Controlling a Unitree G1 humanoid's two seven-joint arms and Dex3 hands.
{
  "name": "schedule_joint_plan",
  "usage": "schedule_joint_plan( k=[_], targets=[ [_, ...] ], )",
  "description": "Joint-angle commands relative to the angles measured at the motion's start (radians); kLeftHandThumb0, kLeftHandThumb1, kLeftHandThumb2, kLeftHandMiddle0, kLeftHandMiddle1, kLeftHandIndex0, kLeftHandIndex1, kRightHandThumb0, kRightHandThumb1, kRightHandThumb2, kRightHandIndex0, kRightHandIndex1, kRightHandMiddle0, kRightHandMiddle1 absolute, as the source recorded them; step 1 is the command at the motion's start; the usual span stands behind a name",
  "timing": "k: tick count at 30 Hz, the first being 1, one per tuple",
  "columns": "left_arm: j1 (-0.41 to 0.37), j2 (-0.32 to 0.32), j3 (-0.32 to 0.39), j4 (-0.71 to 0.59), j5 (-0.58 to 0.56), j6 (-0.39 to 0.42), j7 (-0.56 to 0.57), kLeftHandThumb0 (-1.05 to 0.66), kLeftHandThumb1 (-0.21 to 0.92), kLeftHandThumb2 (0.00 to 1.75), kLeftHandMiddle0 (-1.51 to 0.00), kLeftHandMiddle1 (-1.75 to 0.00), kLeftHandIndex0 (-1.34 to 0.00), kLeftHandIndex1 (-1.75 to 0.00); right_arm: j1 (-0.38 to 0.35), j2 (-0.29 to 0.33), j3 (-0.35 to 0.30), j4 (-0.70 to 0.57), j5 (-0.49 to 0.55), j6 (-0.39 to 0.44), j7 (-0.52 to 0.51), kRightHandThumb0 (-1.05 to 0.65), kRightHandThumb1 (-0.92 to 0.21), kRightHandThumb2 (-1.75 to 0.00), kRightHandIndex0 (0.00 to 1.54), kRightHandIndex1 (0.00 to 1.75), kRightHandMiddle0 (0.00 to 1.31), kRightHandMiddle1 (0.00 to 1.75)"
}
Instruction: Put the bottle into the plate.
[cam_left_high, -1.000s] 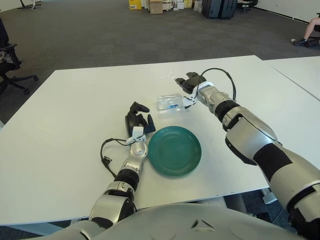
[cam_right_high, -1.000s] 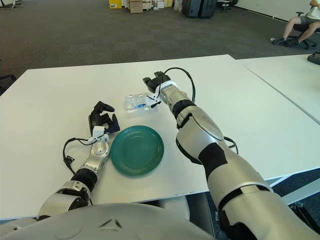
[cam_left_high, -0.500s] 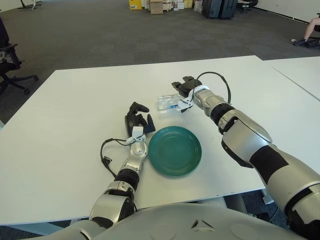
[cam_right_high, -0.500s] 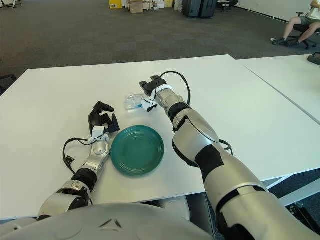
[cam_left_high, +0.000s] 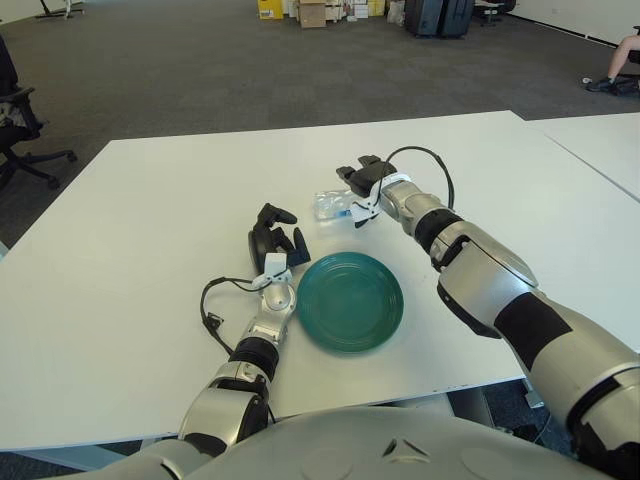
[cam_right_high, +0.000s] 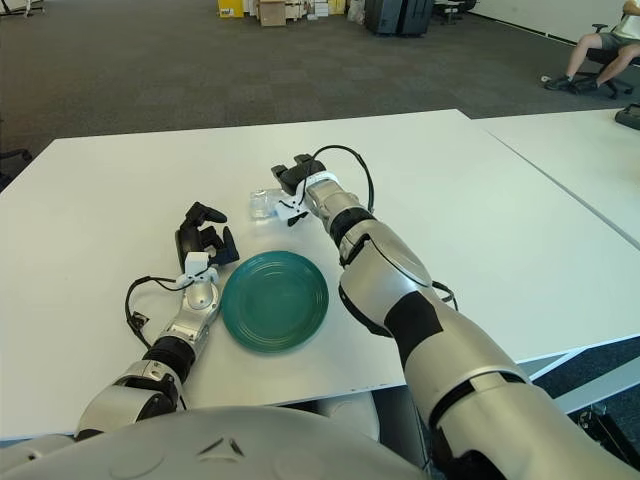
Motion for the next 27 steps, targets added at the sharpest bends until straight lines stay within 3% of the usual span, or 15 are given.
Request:
schedule_joint_plan(
  k=[1, 19, 27],
  targets=[
    [-0.004, 0.004, -0.002, 0.019, 0.002, -0.012, -0.002, -0.57, 0.09, 1.59, -1.28, -1.75, -0.80, -1.75, -0.008, 0.012, -0.014, -0.003, 0.015, 0.000, -0.012, -1.05, -0.92, -0.07, 0.00, 0.00, 0.00, 0.00],
    [-0.019, -0.006, 0.000, 0.044, -0.001, -0.004, 0.006, -0.57, 0.10, 1.58, -1.28, -1.75, -0.79, -1.75, -0.037, 0.035, -0.031, -0.007, 0.024, -0.011, -0.060, -1.05, -0.92, -0.08, 0.00, 0.00, 0.00, 0.00],
    [-0.010, -0.008, -0.006, 0.026, 0.009, -0.009, 0.017, -0.57, 0.10, 1.58, -1.28, -1.75, -0.79, -1.75, -0.010, 0.066, -0.011, 0.000, 0.007, 0.008, -0.061, -1.05, -0.92, -0.09, 0.00, 0.00, 0.00, 0.00]
  ],
)
